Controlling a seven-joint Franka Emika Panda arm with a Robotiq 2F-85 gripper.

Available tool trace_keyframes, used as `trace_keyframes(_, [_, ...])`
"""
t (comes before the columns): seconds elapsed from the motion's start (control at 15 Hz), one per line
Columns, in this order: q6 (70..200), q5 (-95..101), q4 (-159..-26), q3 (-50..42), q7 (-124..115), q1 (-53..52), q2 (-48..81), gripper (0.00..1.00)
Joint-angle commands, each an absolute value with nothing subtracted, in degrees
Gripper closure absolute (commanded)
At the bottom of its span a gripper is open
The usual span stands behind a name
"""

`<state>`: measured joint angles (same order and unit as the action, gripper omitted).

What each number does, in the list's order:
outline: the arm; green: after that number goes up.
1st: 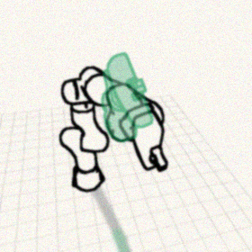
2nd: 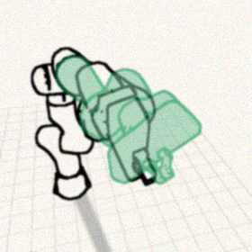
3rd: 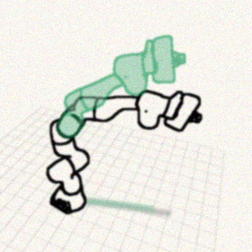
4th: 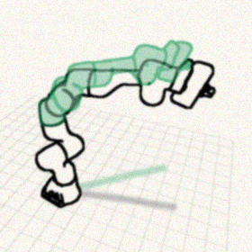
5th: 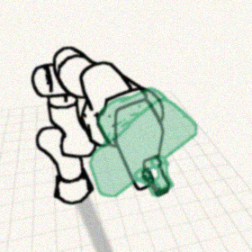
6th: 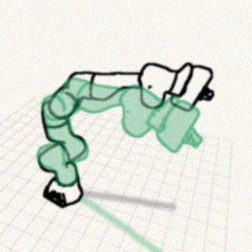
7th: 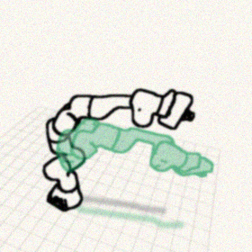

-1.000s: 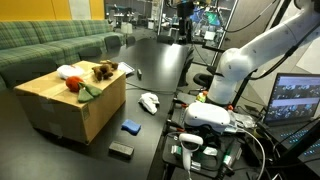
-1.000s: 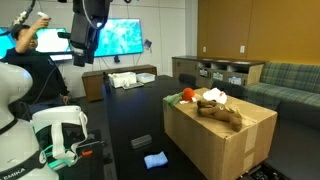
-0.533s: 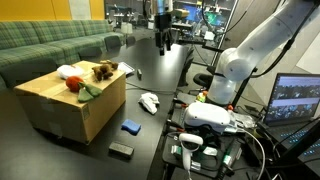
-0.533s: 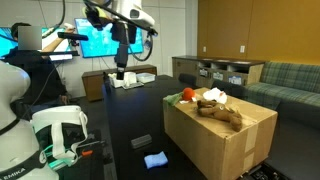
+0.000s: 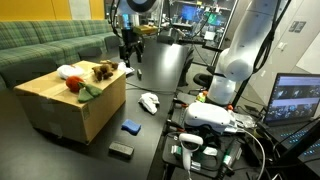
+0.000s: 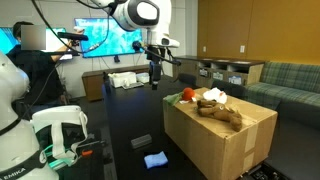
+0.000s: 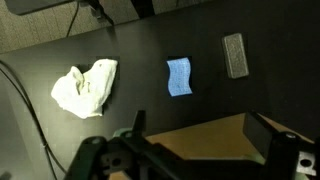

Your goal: Remove the toy moose from the top of the brown box, place the white towel on top of the box, remove the white object from the top of the box, place the blue sponge on the box, remove the radish from the top of the box, put the eraser on the box

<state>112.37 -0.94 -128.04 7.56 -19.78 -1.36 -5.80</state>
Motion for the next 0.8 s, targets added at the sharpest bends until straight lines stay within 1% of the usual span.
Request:
trace_keyframes(0.0, [114.05, -1.58, -120.98, 7.07, -23.28, -2.70, -0.52, 0.00])
trace_keyframes(0.4, [119.22, -0.39, -117.03, 7.31, -25.51, -4.97, 2.34, 0.00])
trace_keyframes(0.67, [124.87, -0.05, -116.06, 7.16, -25.89, -5.99, 4.40, 0.00])
trace_keyframes(0.73, [128.47, 1.41, -112.13, 5.48, -23.57, -4.54, 11.10, 0.00])
